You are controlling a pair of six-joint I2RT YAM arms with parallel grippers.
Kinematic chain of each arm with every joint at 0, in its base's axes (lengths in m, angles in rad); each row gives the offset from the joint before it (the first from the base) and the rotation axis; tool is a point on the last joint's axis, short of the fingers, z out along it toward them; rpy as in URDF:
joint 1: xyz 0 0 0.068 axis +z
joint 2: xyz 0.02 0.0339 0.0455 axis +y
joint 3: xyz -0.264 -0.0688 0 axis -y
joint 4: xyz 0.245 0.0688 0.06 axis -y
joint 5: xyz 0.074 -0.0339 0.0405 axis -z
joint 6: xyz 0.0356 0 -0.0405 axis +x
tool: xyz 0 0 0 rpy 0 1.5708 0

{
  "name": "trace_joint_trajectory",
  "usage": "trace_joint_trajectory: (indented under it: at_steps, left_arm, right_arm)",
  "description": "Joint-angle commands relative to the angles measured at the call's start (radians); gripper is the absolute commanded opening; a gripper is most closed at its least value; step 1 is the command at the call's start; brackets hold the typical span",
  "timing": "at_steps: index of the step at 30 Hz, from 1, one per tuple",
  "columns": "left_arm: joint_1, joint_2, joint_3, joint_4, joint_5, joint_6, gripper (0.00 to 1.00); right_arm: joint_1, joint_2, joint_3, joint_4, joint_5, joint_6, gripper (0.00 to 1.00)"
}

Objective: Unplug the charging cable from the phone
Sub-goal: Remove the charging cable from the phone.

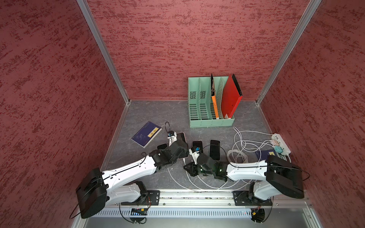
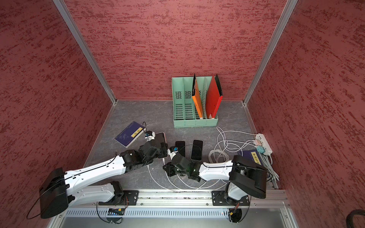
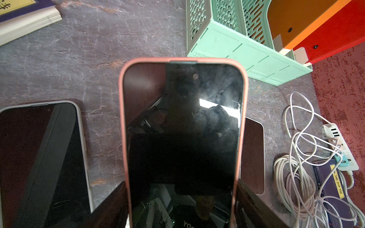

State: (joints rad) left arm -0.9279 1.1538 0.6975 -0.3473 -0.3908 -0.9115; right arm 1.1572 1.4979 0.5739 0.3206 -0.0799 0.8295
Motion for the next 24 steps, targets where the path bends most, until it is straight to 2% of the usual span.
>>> trace_joint_trajectory:
  at_steps: [1,12,24]
  left_arm:
    - [-0.010,-0.033,-0.011,0.044,-0.035,-0.003,0.00]
    - [-0.030,-0.088,-0.034,0.073,-0.078,-0.018,0.00]
    - [-0.048,-0.111,-0.030,0.090,-0.112,-0.015,0.00]
  right_arm:
    - [0.001,-0.016,-0.013,0.026,-0.004,-0.010,0.11]
    - [-0.001,-0.022,-0.008,0.026,-0.014,-0.021,0.04]
    - [0.003,-0.016,0.000,0.025,-0.026,-0.030,0.00]
